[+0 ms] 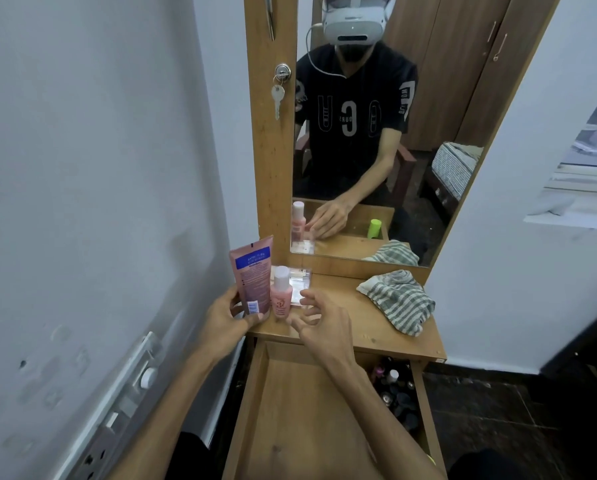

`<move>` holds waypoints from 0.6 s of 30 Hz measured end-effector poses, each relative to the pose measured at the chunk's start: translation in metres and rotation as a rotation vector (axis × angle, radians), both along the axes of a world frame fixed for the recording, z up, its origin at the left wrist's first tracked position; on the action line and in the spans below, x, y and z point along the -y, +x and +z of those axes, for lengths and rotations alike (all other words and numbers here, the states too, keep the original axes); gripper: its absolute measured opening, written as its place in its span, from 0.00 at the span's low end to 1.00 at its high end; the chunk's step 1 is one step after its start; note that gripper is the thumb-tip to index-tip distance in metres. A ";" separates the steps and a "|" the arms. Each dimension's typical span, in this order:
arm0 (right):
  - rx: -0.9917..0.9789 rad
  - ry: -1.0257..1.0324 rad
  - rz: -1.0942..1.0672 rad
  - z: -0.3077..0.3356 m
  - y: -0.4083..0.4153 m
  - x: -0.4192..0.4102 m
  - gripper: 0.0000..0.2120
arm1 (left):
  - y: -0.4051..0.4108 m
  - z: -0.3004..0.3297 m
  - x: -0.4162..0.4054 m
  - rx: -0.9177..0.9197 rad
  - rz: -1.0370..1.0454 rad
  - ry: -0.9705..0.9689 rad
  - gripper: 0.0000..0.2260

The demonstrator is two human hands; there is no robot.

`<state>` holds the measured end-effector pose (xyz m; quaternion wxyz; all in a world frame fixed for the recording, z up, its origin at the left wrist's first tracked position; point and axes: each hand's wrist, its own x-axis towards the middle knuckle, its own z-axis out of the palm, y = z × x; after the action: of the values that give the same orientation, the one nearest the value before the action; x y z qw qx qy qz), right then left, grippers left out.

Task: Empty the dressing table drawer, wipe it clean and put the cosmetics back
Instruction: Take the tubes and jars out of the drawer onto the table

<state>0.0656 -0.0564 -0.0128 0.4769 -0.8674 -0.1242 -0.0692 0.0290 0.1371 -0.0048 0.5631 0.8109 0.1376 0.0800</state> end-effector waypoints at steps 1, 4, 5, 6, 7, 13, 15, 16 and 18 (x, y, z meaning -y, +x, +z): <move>-0.005 -0.004 0.001 -0.001 -0.002 0.003 0.25 | -0.001 -0.002 0.001 0.006 0.017 0.005 0.31; 0.002 0.004 -0.003 0.000 -0.010 0.013 0.24 | -0.001 -0.003 0.006 0.011 0.042 0.008 0.30; 0.006 0.011 -0.004 -0.001 -0.013 0.017 0.24 | -0.002 -0.003 0.008 0.012 0.049 0.006 0.30; 0.006 0.015 -0.006 -0.002 -0.016 0.021 0.24 | -0.002 -0.003 0.010 0.013 0.055 0.001 0.30; 0.005 0.020 -0.009 -0.003 -0.020 0.025 0.24 | -0.003 -0.004 0.011 0.014 0.062 -0.002 0.31; 0.004 -0.023 0.009 -0.009 -0.035 0.060 0.14 | -0.016 -0.008 0.019 0.035 0.173 0.016 0.37; -0.006 -0.068 0.023 -0.009 -0.043 0.074 0.11 | -0.028 -0.013 0.024 0.103 0.245 0.032 0.33; -0.011 -0.101 0.026 -0.009 -0.048 0.082 0.10 | -0.034 -0.015 0.028 0.143 0.293 0.033 0.29; -0.022 -0.136 0.039 -0.006 -0.054 0.094 0.08 | -0.044 -0.019 0.039 0.235 0.423 0.008 0.18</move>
<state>0.0117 -0.1506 -0.0185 0.4194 -0.8959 -0.1403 -0.0418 -0.0151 0.0985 -0.0236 0.5426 0.7514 0.2377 0.2906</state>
